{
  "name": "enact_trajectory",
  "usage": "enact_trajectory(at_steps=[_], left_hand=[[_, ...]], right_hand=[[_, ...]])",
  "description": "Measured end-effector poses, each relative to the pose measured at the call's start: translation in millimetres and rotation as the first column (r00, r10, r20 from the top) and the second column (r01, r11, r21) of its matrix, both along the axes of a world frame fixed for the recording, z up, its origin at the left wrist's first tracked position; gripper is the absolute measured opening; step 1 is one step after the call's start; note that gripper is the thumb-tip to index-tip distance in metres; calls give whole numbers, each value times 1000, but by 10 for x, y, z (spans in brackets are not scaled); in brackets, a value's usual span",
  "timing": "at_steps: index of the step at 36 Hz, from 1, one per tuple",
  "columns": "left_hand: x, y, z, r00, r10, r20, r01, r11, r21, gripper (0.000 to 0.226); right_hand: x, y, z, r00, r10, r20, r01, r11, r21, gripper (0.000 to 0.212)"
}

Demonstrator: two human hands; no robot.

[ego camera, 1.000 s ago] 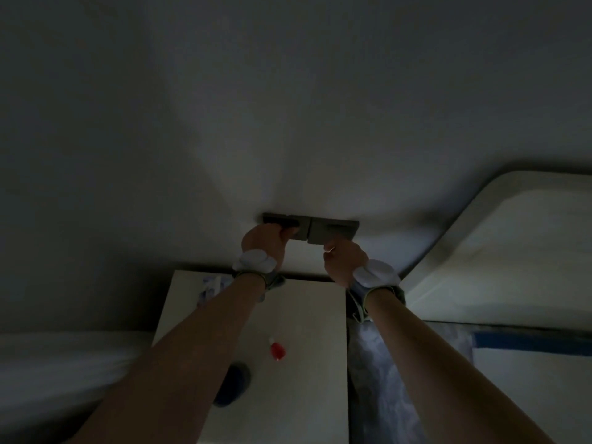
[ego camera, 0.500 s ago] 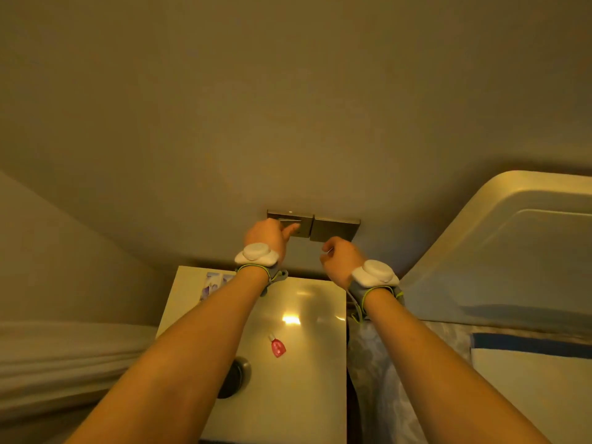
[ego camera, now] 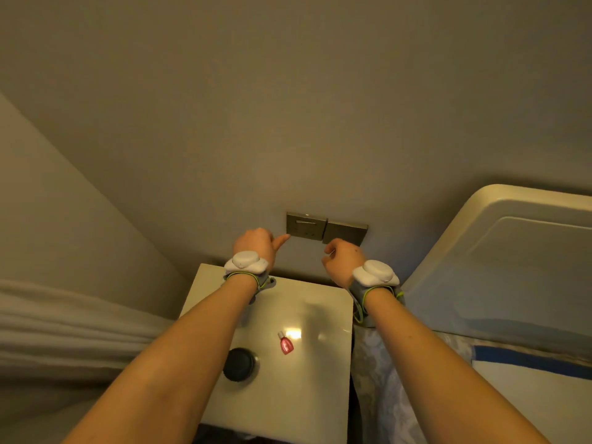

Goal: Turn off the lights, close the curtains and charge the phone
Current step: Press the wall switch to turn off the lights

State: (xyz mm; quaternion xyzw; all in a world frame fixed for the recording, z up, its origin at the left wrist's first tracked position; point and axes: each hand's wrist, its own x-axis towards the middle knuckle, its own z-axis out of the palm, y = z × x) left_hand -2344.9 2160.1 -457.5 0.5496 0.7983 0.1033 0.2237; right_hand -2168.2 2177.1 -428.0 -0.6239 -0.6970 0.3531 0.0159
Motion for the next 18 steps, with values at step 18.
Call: enact_trajectory(at_steps=[18], left_hand=[[-661, -1137, 1184, 946, 324, -11, -323, 945, 60, 52]], right_hand=[[-915, -498, 1045, 941, 312, -129, -304, 949, 80, 24]])
